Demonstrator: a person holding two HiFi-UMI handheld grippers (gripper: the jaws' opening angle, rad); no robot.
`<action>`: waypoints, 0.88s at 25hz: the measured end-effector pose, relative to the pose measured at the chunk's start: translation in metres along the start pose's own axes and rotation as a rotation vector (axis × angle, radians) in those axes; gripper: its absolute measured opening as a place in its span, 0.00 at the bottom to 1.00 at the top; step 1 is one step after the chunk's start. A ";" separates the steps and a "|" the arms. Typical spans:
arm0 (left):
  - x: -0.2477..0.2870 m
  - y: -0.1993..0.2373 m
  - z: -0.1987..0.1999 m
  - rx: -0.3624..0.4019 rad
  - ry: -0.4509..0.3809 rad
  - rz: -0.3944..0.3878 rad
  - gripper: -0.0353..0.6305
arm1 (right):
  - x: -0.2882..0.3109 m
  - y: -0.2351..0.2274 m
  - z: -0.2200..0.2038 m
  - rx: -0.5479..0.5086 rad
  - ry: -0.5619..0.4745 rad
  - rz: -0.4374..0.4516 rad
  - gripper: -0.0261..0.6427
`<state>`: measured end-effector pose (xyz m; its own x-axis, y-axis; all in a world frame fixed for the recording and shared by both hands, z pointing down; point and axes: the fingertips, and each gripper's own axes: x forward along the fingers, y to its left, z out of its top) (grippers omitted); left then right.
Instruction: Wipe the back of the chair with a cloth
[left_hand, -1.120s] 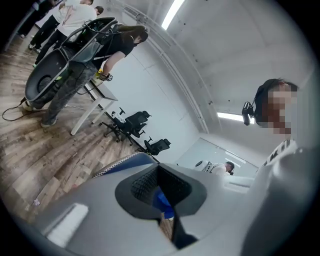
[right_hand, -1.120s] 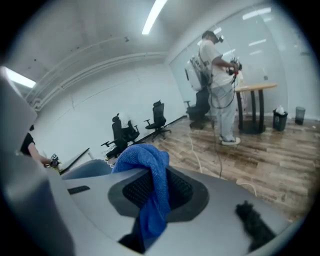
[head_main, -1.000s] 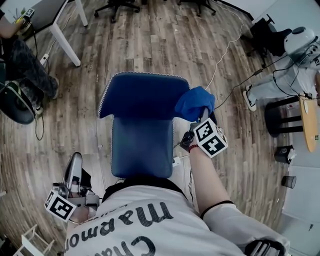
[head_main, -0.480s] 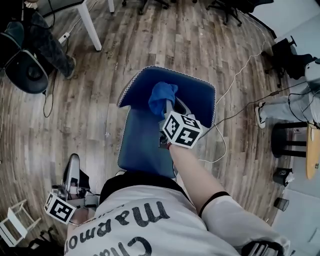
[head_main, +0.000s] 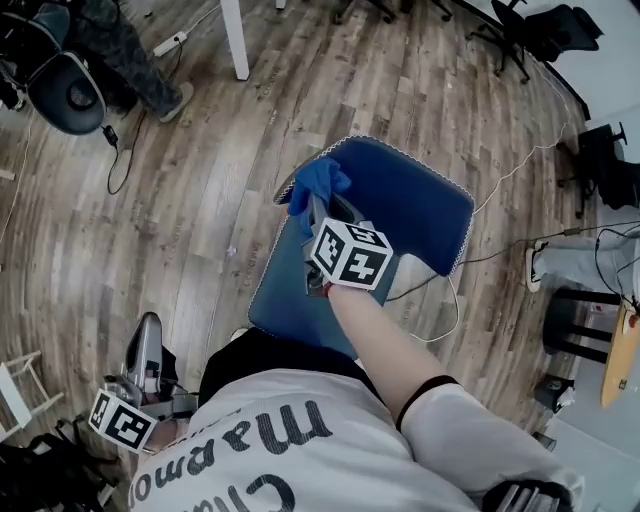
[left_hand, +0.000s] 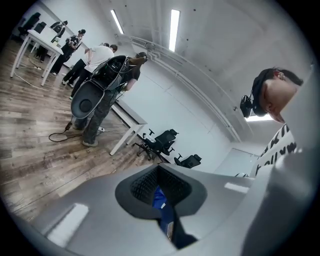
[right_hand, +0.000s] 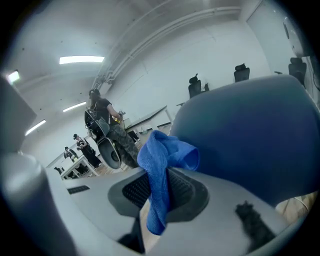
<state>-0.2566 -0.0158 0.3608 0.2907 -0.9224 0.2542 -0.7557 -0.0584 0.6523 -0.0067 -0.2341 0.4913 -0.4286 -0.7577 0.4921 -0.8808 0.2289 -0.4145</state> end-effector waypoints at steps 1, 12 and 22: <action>-0.001 0.002 0.000 -0.006 -0.003 0.006 0.06 | 0.004 0.005 -0.006 -0.004 0.020 0.017 0.15; 0.011 0.004 -0.003 -0.018 0.020 -0.004 0.06 | 0.027 -0.019 -0.012 -0.062 0.086 0.013 0.16; 0.028 -0.007 -0.013 -0.008 0.050 -0.023 0.06 | 0.018 -0.059 -0.008 -0.063 0.080 -0.052 0.16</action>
<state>-0.2357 -0.0362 0.3729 0.3372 -0.9006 0.2741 -0.7436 -0.0762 0.6642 0.0362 -0.2566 0.5308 -0.3948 -0.7192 0.5718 -0.9119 0.2309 -0.3392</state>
